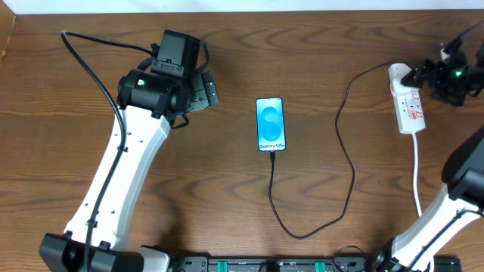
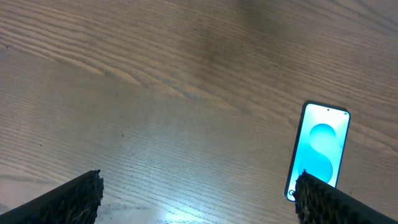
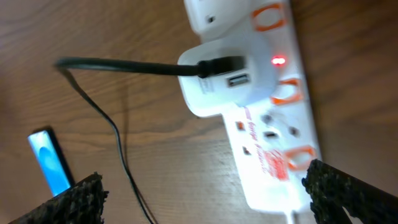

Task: Plug charger to phone and switch on socket
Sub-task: 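Lift the right gripper off the power strip and withdraw right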

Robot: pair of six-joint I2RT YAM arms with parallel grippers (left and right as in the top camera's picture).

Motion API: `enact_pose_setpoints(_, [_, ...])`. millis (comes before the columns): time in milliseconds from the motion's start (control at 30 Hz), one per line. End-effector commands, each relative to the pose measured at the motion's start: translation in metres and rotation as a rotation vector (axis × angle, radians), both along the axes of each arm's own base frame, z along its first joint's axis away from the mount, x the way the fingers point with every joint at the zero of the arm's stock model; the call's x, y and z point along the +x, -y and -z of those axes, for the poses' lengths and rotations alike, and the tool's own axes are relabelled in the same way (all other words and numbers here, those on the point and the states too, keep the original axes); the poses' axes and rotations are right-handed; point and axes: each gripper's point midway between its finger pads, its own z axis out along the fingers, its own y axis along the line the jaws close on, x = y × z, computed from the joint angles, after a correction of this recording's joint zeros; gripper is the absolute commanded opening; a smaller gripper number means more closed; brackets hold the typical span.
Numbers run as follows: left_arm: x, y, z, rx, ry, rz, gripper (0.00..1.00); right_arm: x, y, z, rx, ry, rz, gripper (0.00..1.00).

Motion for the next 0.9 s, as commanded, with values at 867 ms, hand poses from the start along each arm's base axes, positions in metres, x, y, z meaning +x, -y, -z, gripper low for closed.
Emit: enact_pose_setpoints(867, [0.0,-0.003,-0.006,0.018,0.015,0.001,0.98,-0.061,-0.007,-0.241,-0.376,0.477,0.148,0.99])
